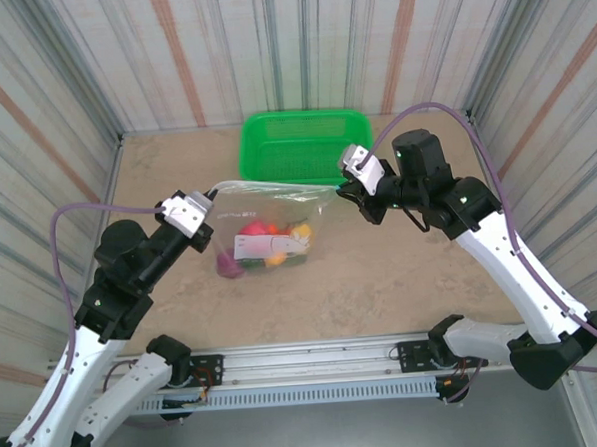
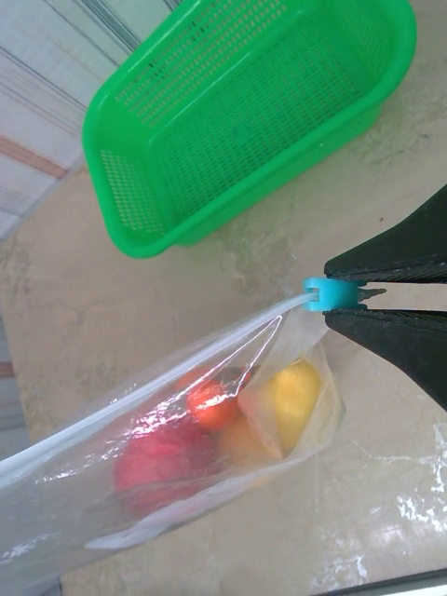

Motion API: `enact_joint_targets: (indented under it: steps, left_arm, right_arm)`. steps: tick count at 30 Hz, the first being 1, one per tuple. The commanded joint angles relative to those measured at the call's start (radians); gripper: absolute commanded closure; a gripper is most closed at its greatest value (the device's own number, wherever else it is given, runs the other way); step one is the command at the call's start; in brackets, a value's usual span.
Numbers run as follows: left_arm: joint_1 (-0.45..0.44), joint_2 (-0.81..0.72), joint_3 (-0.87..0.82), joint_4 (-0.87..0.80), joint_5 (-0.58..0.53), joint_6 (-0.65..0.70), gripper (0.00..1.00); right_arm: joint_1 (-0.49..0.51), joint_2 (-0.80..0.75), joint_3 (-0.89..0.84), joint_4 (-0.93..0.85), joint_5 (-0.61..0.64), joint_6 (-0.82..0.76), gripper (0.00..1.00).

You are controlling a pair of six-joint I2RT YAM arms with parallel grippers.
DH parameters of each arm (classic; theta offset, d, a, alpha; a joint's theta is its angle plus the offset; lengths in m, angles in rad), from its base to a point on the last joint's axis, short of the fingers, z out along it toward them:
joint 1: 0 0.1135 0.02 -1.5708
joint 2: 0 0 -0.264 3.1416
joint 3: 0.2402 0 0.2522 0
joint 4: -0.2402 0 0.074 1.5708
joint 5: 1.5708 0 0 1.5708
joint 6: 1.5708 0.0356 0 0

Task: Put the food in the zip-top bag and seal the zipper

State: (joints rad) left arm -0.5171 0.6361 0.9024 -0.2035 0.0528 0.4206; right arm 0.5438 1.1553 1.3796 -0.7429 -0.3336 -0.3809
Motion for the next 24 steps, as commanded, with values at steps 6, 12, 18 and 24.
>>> enact_joint_targets:
  steps: [6, 12, 18, 24]
  left_arm:
    - [0.032, -0.027, 0.005, 0.048, -0.097, -0.075, 1.00]
    - [0.029, -0.113, -0.015, -0.039, -0.104, -0.117, 1.00]
    - [0.025, -0.073, 0.011, 0.010, -0.144, -0.118, 1.00]
    - [0.087, 0.313, 0.098, 0.075, 0.027, -0.250, 1.00]
  right_arm:
    - [0.057, -0.034, 0.025, -0.140, 0.188, 0.164, 1.00]
    - [0.158, -0.068, 0.059, -0.264, 0.172, 0.397, 1.00]
    - [0.207, -0.080, 0.068, -0.326, 0.112, 0.595, 1.00]
    - [0.127, -0.051, -0.084, -0.283, 0.255, 0.695, 1.00]
